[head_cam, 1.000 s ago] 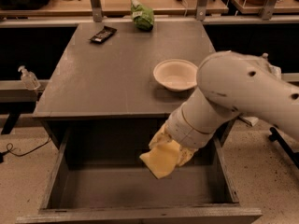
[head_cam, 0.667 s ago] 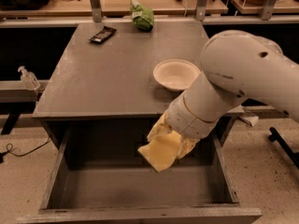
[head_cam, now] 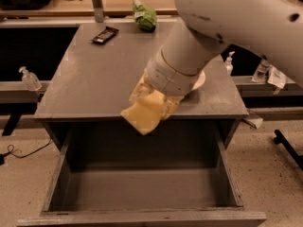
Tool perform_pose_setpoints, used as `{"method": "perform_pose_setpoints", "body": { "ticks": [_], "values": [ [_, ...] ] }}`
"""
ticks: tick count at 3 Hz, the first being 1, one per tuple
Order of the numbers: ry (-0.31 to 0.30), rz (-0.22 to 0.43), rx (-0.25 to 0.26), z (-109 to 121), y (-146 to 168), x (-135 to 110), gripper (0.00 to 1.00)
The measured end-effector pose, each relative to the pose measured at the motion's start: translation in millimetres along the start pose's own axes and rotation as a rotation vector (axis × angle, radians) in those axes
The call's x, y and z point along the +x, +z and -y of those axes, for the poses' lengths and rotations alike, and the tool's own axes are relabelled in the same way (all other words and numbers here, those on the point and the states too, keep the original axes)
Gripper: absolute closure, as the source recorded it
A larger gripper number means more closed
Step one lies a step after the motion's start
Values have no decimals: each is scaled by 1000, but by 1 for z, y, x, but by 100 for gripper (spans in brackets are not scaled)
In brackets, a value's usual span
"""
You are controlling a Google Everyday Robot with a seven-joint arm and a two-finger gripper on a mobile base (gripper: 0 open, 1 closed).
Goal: Pick sponge from top drawer and place on counter
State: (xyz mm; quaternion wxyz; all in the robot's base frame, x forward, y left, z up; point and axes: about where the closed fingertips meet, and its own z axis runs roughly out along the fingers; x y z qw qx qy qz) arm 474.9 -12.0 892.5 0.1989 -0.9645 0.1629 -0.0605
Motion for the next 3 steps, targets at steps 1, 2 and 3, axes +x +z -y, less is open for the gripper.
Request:
{"method": "perform_pose_setpoints", "body": {
  "ticks": [1, 2, 3],
  "values": [
    [-18, -62, -2, 47, -3, 33, 97],
    [33, -87, 2, 84, 6, 67, 89],
    [110, -35, 27, 117, 22, 85, 86]
  ]
}}
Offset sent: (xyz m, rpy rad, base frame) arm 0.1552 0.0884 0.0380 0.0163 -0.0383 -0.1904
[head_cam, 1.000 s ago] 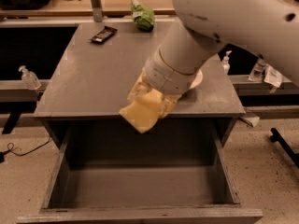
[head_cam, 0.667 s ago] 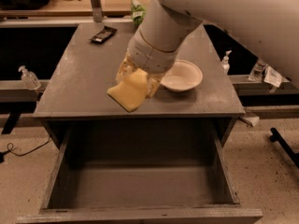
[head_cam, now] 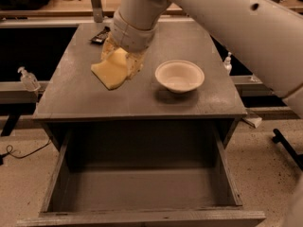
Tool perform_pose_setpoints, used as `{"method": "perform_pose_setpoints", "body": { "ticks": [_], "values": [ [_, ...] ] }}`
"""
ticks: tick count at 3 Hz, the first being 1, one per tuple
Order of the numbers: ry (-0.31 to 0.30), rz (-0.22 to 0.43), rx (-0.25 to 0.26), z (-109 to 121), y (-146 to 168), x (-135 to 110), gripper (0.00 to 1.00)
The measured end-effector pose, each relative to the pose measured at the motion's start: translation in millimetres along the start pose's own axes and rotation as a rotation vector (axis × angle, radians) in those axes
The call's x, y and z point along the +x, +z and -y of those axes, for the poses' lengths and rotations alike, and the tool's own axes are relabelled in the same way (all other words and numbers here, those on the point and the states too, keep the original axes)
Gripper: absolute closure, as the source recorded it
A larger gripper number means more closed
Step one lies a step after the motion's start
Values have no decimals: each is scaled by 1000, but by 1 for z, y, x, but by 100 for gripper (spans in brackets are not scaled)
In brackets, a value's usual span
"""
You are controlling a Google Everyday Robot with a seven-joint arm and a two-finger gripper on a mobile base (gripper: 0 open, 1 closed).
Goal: Pick sponge from top drawer and place on counter
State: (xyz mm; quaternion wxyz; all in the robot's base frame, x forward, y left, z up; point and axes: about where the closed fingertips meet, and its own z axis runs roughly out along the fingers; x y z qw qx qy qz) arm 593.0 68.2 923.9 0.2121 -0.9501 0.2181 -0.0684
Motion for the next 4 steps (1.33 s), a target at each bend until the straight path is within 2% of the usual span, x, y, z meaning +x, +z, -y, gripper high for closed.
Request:
{"method": "perform_pose_setpoints", "body": {
  "ticks": [1, 2, 3, 4],
  "values": [
    [121, 82, 13, 21, 14, 4, 99],
    [267, 82, 0, 35, 27, 8, 100],
    [429, 30, -53, 34, 41, 19, 82],
    [611, -29, -155, 27, 56, 29, 58]
  ]
}}
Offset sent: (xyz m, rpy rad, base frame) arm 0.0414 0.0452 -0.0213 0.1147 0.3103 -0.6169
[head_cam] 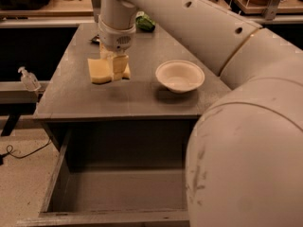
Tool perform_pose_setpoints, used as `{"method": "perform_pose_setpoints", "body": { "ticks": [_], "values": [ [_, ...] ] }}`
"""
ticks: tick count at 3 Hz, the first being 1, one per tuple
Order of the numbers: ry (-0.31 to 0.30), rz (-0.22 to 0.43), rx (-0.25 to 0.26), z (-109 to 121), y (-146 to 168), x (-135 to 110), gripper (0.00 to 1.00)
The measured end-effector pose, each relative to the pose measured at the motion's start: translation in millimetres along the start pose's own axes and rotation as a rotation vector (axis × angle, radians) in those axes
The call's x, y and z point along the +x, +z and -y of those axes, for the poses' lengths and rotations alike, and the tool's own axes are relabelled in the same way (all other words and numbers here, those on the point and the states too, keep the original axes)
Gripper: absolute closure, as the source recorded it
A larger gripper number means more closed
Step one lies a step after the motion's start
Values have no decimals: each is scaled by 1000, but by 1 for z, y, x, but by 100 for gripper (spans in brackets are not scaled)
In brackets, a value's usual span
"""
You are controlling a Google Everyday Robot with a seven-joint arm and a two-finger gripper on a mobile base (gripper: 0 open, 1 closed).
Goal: Pick sponge from top drawer and place on counter
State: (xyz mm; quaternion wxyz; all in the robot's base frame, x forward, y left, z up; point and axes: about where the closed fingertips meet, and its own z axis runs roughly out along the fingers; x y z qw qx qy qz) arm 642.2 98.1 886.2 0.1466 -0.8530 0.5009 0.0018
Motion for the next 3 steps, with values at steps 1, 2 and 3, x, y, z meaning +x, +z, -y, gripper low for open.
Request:
{"method": "perform_pose_setpoints", "body": {
  "ticks": [1, 2, 3],
  "values": [
    [243, 13, -68, -6, 8, 0, 27],
    [265, 10, -59, -3, 10, 0, 5],
    [253, 12, -56, -2, 12, -1, 0]
  ]
}}
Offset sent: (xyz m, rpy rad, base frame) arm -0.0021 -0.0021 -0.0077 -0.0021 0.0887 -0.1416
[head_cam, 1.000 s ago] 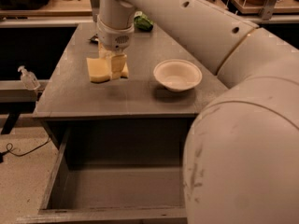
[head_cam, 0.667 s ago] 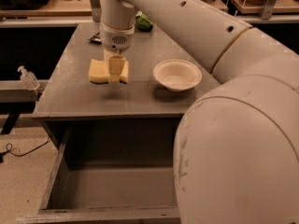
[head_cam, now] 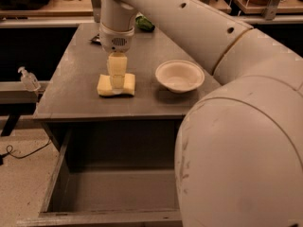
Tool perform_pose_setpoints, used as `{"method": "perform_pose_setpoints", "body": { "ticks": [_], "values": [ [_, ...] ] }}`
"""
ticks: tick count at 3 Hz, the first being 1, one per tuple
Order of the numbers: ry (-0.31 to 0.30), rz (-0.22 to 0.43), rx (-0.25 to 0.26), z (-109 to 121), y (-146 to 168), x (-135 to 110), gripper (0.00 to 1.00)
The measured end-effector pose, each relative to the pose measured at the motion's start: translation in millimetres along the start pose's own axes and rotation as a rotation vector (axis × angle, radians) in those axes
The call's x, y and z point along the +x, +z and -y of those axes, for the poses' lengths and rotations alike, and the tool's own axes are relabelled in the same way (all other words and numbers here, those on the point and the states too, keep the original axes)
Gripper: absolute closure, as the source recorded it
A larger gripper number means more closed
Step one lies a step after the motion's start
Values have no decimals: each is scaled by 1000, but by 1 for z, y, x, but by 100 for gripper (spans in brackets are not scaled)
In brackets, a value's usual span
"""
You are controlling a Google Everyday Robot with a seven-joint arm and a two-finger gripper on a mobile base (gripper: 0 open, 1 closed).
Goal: Pick sponge from top drawer and place on counter
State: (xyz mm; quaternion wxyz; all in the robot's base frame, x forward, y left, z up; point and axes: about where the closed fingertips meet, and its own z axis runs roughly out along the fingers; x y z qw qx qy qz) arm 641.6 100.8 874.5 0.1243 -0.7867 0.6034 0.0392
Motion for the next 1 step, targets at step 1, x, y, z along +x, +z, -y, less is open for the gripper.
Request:
{"method": "perform_pose_setpoints", "body": {
  "ticks": [1],
  "values": [
    [0, 0, 0, 0, 0, 0, 0]
  ]
}}
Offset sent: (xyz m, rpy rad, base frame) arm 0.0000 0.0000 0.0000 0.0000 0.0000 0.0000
